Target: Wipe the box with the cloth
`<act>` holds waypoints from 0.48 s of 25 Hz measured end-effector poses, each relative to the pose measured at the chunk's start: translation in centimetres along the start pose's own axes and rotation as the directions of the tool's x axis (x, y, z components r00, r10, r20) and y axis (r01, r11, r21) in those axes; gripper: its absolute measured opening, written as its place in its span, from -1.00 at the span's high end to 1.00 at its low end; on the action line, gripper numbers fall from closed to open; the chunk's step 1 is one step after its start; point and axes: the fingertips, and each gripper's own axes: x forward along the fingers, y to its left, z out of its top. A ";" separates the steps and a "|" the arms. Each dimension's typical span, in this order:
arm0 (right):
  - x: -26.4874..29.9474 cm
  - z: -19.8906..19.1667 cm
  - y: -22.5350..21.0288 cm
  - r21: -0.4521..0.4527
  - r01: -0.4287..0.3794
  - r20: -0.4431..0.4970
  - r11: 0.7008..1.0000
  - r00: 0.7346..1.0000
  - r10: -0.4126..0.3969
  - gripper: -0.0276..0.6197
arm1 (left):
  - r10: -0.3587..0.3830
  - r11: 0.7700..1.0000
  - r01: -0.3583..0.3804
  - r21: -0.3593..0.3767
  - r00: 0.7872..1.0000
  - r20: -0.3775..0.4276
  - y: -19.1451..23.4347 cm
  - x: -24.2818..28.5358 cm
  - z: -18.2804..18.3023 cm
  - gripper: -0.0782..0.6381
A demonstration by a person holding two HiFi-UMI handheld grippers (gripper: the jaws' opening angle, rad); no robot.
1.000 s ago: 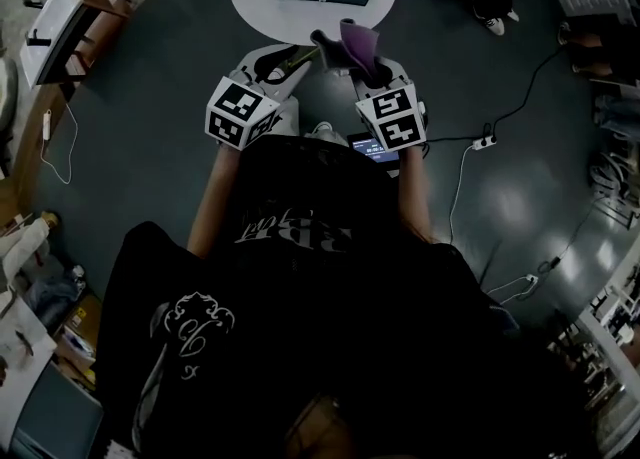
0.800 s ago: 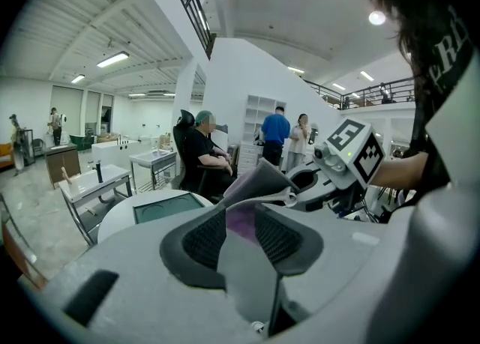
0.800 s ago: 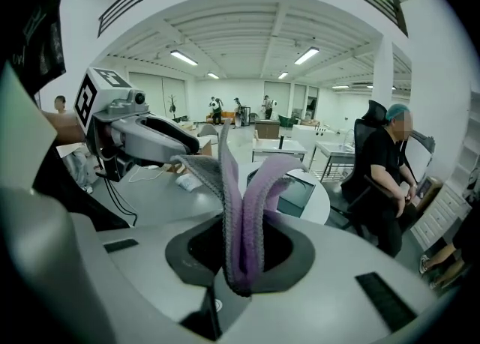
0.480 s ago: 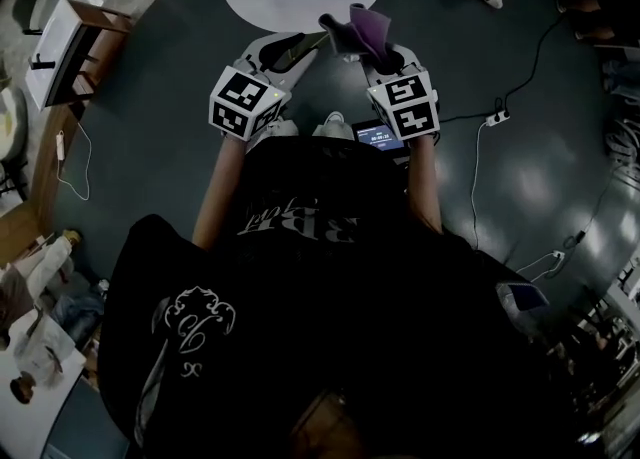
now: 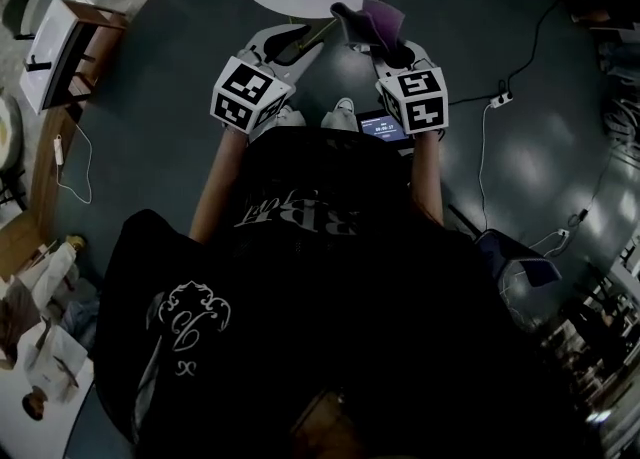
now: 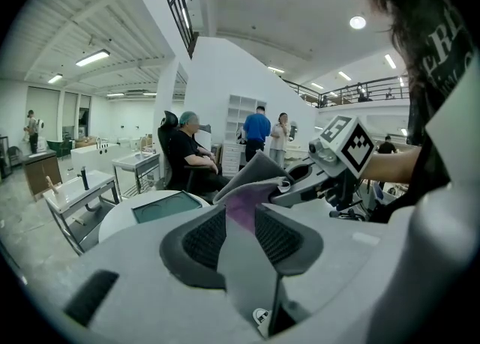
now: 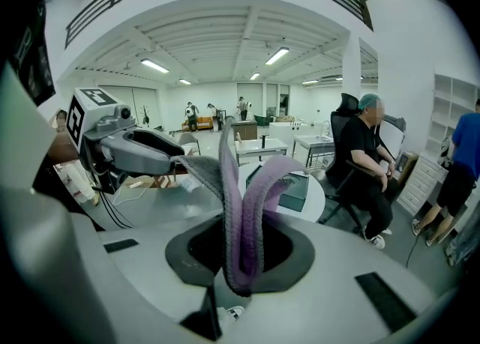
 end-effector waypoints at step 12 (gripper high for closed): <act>-0.1 0.2 2.9 0.018 0.052 -0.010 0.998 0.999 -0.052 0.74 | -0.029 1.000 0.029 0.002 0.999 0.024 1.2 -3.5 -0.9 0.42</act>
